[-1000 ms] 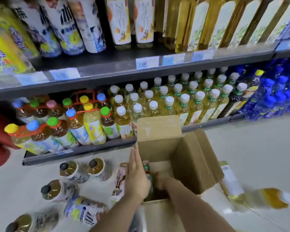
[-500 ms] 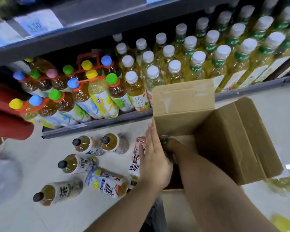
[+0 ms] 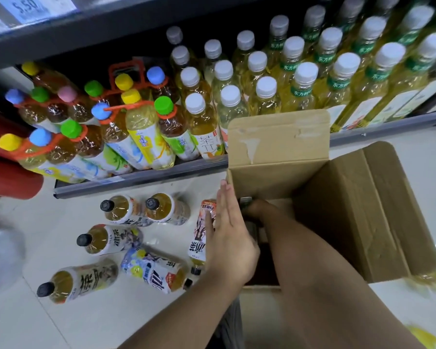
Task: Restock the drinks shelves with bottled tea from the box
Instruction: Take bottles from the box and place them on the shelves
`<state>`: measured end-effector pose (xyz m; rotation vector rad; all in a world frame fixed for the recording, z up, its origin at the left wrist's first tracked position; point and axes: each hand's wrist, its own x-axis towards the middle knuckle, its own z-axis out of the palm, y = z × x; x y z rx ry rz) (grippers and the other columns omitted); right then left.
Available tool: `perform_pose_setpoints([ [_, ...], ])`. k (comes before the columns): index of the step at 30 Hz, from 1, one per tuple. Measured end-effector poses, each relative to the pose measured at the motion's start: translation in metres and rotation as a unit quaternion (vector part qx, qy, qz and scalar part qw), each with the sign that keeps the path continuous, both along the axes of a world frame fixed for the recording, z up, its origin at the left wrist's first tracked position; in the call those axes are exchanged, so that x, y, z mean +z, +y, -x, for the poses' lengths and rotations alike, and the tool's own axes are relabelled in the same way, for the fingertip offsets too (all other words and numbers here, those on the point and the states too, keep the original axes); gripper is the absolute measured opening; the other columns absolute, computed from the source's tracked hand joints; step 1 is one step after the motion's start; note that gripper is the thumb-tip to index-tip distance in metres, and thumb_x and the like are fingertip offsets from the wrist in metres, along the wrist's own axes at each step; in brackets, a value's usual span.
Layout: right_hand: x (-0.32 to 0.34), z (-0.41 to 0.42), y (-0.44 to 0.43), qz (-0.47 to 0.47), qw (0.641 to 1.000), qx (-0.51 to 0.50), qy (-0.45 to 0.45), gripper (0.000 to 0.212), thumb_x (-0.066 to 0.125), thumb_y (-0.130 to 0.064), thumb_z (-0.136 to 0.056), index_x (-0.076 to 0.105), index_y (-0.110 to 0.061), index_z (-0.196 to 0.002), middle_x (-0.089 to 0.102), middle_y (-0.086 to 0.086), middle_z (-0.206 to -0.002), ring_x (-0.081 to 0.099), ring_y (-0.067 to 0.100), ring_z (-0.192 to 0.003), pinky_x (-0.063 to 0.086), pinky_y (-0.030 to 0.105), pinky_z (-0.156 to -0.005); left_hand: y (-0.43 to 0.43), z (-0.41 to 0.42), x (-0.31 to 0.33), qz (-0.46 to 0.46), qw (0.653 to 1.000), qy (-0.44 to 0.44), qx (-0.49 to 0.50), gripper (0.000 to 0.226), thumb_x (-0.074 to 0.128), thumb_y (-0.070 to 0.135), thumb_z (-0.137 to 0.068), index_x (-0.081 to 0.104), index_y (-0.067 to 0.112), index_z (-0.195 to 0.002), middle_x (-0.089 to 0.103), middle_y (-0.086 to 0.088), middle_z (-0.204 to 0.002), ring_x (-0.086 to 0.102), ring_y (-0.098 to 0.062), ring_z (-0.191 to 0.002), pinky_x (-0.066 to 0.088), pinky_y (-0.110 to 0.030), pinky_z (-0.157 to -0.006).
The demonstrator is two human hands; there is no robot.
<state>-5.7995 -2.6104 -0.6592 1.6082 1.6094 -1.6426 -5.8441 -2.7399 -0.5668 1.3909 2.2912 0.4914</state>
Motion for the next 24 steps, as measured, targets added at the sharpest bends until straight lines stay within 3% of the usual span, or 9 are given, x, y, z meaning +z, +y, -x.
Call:
perform_pose_setpoints([
  [3, -0.008, -0.004, 0.005, -0.014, 1.0, -0.012, 0.004, 0.035, 0.067, -0.006, -0.089, 0.062, 0.0, -0.123, 0.057, 0.003, -0.087, 0.056, 0.016, -0.068, 0.041, 0.02, -0.049, 0.001, 0.0, -0.003, 0.011, 1.0, 0.001, 0.005, 0.114, 0.051, 0.004, -0.075, -0.03, 0.031, -0.15, -0.024, 0.013, -0.163, -0.019, -0.002, -0.149, 0.007, -0.046, -0.125],
  [6, -0.002, -0.006, 0.011, -0.037, 0.999, 0.02, 0.034, 0.04, 0.077, -0.008, -0.083, 0.065, -0.002, -0.121, 0.068, 0.013, -0.116, 0.065, 0.03, -0.104, 0.056, 0.034, -0.08, 0.005, 0.0, -0.003, 0.018, 1.0, 0.011, 0.011, 0.117, 0.056, 0.005, -0.077, -0.034, 0.03, -0.148, -0.026, 0.013, -0.162, -0.019, -0.004, -0.15, 0.008, -0.045, -0.125],
  [11, 0.035, -0.016, 0.003, -0.13, 0.98, 0.149, 0.034, 0.047, 0.079, -0.019, -0.079, 0.067, -0.01, -0.123, 0.066, 0.008, -0.126, 0.061, 0.027, -0.116, 0.047, 0.038, -0.103, 0.004, 0.001, -0.001, 0.042, 0.998, 0.036, 0.003, 0.122, 0.071, 0.019, -0.081, -0.028, 0.021, -0.152, -0.025, 0.008, -0.163, -0.013, -0.01, -0.152, 0.013, -0.044, -0.124],
  [15, 0.102, -0.038, -0.01, -0.201, 0.962, 0.182, 0.039, 0.037, 0.077, -0.026, -0.081, 0.068, -0.011, -0.114, 0.067, 0.008, -0.119, 0.06, 0.028, -0.111, 0.048, 0.033, -0.096, 0.003, 0.002, 0.014, 0.069, 0.998, 0.014, 0.0, 0.102, 0.051, 0.004, -0.086, -0.022, 0.019, -0.155, -0.021, 0.006, -0.165, -0.01, -0.013, -0.153, 0.013, -0.048, -0.123],
  [19, 0.192, -0.068, -0.016, -0.26, 0.952, 0.138, 0.077, 0.044, 0.083, -0.028, -0.077, 0.067, -0.011, -0.114, 0.068, 0.006, -0.115, 0.062, 0.024, -0.109, 0.049, 0.033, -0.092, -0.001, 0.009, 0.048, 0.135, 0.99, 0.028, -0.042, 0.082, 0.041, 0.02, -0.098, -0.016, 0.015, -0.157, -0.019, -0.002, -0.166, -0.013, -0.019, -0.153, 0.005, -0.05, -0.124],
  [21, 0.24, -0.084, -0.021, -0.29, 0.946, 0.107, 0.097, 0.047, 0.084, -0.028, -0.076, 0.064, -0.014, -0.117, 0.068, 0.004, -0.116, 0.062, 0.024, -0.108, 0.052, 0.038, -0.092, -0.002, 0.01, 0.075, 0.139, 0.989, 0.023, -0.05, 0.072, 0.037, 0.029, -0.102, -0.004, 0.014, -0.159, -0.006, -0.007, -0.167, -0.005, -0.026, -0.154, 0.005, -0.046, -0.124],
  [24, 0.314, -0.102, -0.034, -0.339, 0.926, 0.087, 0.141, 0.045, 0.082, -0.024, -0.078, 0.06, -0.022, -0.116, 0.065, -0.004, -0.106, 0.063, 0.023, -0.1, 0.058, 0.037, -0.075, -0.008, -0.002, 0.125, 0.066, 0.992, -0.057, -0.095, 0.078, 0.055, 0.026, -0.092, 0.014, 0.021, -0.158, 0.023, -0.008, -0.163, 0.024, -0.028, -0.148, 0.025, -0.04, -0.12],
])
